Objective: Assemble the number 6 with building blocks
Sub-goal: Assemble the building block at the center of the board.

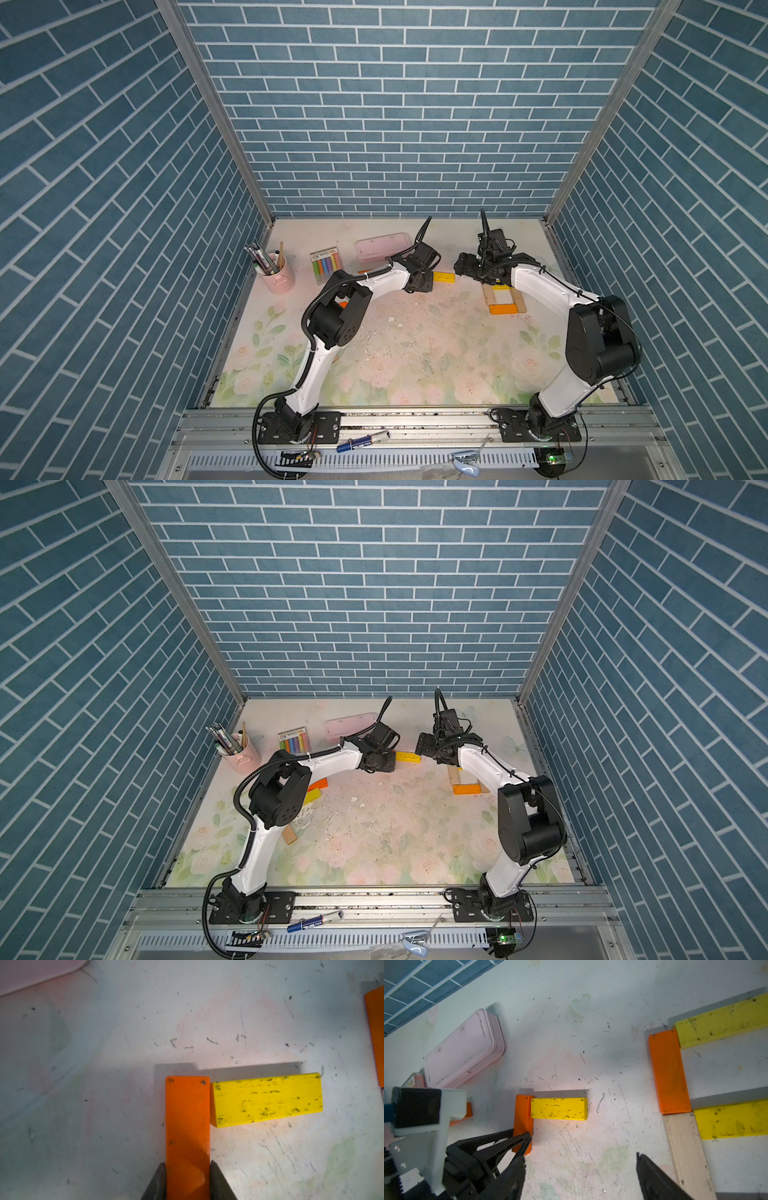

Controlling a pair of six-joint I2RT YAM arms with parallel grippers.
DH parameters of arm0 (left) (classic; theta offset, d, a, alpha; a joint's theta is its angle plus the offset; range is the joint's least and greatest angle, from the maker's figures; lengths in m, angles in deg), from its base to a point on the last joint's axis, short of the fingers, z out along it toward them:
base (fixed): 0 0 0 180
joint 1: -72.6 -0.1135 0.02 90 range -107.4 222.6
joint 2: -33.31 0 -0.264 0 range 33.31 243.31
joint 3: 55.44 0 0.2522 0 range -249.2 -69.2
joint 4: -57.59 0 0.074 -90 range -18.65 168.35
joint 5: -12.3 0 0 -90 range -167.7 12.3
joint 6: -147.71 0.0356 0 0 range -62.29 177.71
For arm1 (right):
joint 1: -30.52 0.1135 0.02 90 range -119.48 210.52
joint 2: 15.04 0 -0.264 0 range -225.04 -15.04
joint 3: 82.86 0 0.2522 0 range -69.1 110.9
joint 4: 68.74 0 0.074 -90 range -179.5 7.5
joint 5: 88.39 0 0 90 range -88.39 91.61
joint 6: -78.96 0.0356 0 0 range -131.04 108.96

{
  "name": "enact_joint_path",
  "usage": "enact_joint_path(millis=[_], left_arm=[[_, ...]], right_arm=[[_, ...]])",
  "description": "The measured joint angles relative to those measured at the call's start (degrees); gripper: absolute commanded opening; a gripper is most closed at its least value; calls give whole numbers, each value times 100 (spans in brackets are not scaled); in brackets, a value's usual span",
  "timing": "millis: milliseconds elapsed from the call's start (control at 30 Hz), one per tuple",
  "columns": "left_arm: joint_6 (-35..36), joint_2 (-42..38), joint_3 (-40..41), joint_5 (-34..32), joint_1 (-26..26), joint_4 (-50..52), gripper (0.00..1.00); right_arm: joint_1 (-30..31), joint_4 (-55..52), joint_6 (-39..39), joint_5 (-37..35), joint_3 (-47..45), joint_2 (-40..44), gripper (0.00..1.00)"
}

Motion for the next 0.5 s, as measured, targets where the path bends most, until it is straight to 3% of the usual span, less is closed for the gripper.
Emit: enact_joint_path(millis=[500], left_arm=[[-85,9,-17,-4,26,15,33]], right_arm=[[-11,2,-2,157,0,0,85]])
